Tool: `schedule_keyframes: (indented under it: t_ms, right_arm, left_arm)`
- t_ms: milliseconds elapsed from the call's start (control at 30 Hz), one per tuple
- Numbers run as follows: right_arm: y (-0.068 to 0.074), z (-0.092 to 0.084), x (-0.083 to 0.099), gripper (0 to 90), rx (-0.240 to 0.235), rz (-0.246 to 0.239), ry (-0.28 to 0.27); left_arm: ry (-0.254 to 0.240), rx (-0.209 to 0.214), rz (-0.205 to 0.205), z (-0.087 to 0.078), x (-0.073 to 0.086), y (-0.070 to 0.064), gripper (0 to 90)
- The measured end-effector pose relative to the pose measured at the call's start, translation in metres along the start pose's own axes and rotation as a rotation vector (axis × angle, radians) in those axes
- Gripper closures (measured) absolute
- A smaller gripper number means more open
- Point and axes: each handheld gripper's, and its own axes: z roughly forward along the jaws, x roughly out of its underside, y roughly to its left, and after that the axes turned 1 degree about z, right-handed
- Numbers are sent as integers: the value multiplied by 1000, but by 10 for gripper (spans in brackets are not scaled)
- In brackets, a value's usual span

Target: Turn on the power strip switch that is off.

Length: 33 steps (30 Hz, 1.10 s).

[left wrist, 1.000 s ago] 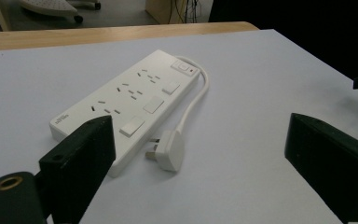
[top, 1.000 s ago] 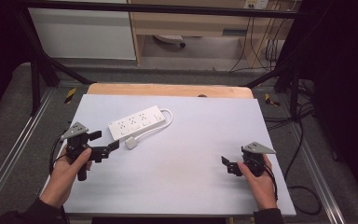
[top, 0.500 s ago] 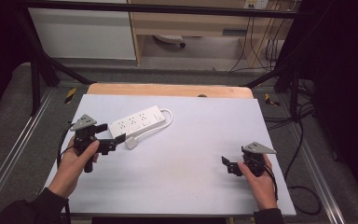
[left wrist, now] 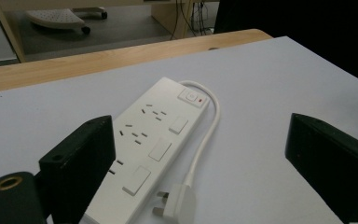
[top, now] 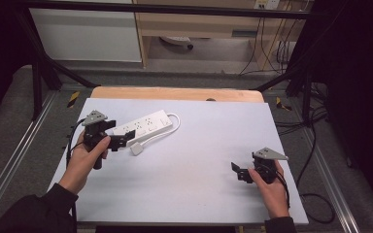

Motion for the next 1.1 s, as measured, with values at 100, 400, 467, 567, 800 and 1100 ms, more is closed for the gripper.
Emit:
schedule_keyframes:
  t_ms: [100,400,467,567,800,1100]
  right_arm:
    - [0,0,0,43,0,1,-1]
    - [0,0,0,43,0,1,-1]
    - [0,-1,0,43,1,-1,-1]
    - [-1,-1,0,43,1,-1,-3]
    - [-1,-2,0,43,1,-1,-7]
    - [-2,-2,0,43,0,3,-10]
  left_arm:
    - [0,-9,-6,2,-1,3,86]
    - [14,-20,-9,10,-2,9,63]
    - [14,-24,-11,11,-2,10,63]
    - [21,-31,-9,14,-2,11,64]
    - [25,-40,-9,22,-5,11,69]
    - [32,-51,-11,30,-6,12,73]
